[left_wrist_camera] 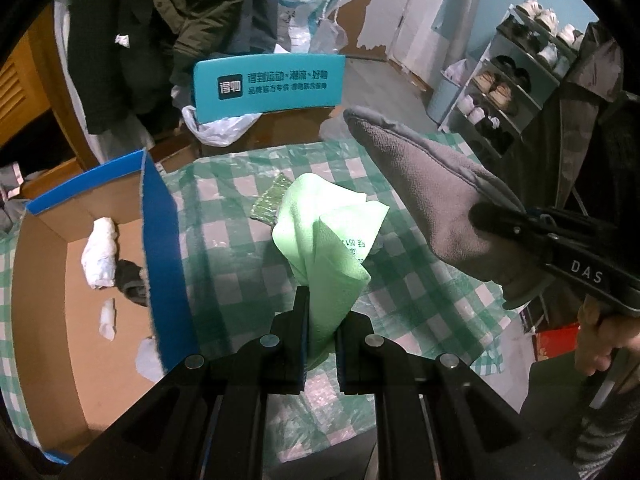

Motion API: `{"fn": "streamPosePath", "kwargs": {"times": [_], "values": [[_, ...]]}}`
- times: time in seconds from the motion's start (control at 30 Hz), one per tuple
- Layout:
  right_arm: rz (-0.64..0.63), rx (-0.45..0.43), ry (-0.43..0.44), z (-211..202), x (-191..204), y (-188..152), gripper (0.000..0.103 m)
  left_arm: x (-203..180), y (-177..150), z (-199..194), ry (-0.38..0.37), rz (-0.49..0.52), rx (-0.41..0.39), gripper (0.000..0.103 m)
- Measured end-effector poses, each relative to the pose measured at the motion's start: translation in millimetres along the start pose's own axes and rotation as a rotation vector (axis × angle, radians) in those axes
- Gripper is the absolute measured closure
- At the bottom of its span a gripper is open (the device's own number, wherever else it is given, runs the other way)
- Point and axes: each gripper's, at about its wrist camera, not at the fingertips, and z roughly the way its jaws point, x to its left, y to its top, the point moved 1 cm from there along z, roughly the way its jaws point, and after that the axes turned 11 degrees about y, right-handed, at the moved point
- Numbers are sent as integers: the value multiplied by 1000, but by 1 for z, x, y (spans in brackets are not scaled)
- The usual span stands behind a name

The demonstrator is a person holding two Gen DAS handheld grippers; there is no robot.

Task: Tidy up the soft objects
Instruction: 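Carry the green cloth with left tool while right tool carries grey mitt to box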

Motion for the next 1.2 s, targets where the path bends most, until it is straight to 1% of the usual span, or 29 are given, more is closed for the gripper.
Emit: {"fn": "streamPosePath", "kwargs": {"times": [0.23,0.47,1.03,1.2], "values": [[-46,-14,38,-1,30,10,81,21,-1,-14,12,-32,-28,92],[-84,-5,67,9,58,19,81,44,-4,-28,36,-62,-55,92],[-189,31,136,43,138,42,81,105,-14,-42,59,-168,-76,92],[-213,51,152,56,160,46,81,127,-23,-42,71,-203,-72,92]]}}
